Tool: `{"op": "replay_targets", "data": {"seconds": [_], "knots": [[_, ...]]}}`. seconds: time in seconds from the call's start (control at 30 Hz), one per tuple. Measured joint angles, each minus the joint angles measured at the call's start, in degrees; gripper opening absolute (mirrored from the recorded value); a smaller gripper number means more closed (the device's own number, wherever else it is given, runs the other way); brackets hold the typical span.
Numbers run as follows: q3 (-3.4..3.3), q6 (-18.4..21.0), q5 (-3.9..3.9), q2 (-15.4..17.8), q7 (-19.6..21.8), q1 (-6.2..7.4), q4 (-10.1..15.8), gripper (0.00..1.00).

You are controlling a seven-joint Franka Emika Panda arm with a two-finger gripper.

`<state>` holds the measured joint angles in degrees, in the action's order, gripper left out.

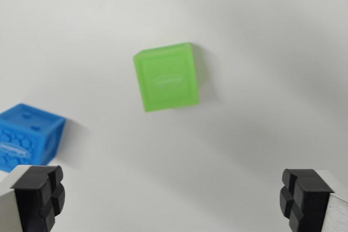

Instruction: Stack cube

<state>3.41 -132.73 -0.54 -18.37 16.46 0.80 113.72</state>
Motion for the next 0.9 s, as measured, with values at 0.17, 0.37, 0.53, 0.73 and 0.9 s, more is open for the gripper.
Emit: {"op": "replay_targets", "data": {"seconds": [0.17, 0.37, 0.53, 0.73, 0.9], "knots": [[0.49, -1.6, -0.70, -2.2, -3.5, 0.00, -0.2, 1.00], [1.12, -3.5, -1.75, -5.2, -7.9, 0.01, -0.7, 1.00], [1.16, -5.4, -2.04, -7.2, -8.3, 0.08, -0.7, 1.00], [1.05, -8.4, -2.38, -10.2, -8.3, 0.11, -0.7, 1.00], [0.84, -10.4, -2.54, -12.3, -8.3, 0.27, -0.7, 1.00]]}}
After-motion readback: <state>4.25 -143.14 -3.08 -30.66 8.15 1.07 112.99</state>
